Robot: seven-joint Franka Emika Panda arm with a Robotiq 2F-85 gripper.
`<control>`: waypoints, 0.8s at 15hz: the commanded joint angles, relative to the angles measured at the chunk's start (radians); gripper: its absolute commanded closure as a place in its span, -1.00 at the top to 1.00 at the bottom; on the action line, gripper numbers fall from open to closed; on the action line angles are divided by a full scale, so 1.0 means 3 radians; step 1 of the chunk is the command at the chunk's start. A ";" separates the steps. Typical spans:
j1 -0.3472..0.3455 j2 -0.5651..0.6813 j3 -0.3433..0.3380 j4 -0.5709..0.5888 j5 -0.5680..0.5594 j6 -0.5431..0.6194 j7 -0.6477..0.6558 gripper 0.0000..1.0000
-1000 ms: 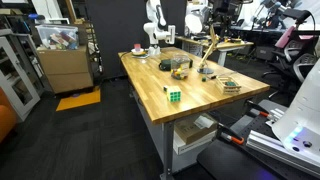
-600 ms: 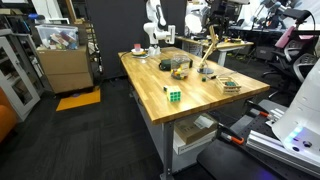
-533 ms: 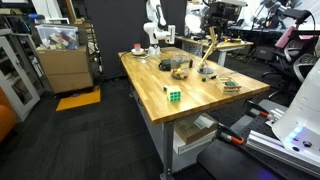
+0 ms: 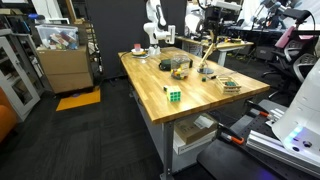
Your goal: Put the green cube inside the clear jar
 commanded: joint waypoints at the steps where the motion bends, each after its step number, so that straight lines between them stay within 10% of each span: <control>1: -0.0076 0.0137 0.0059 0.0070 -0.0080 0.0106 0.0086 1.00; 12: -0.0236 0.0993 -0.0047 0.0588 -0.0346 0.0725 0.0669 1.00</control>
